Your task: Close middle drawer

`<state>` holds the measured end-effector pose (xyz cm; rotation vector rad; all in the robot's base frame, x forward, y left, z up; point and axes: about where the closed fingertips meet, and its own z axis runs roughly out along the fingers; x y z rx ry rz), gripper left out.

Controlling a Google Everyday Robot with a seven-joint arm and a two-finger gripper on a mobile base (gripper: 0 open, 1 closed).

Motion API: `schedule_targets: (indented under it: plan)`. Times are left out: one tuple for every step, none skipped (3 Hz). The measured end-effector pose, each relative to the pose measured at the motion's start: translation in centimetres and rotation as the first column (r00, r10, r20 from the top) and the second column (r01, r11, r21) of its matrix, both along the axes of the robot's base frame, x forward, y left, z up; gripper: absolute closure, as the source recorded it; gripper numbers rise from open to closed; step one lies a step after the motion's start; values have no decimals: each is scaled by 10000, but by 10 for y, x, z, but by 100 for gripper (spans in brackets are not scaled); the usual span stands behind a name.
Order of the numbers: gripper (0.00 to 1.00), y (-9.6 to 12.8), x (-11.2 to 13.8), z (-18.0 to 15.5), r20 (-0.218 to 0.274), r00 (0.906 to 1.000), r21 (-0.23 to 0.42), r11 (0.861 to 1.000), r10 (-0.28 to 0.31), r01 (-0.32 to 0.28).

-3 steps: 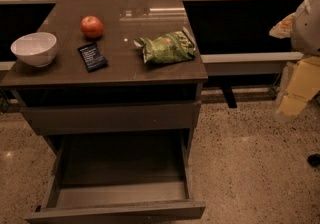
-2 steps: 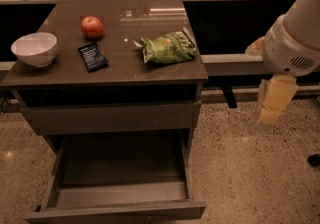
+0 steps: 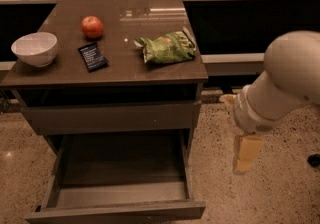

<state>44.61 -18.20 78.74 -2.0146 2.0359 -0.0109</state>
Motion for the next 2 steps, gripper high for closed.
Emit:
schedule_targets:
  plan:
    - [0, 7, -5, -26, 30, 9999, -10, 9999, 100, -100]
    - [0, 14, -4, -39, -256, 9992, 5, 9996, 293, -293]
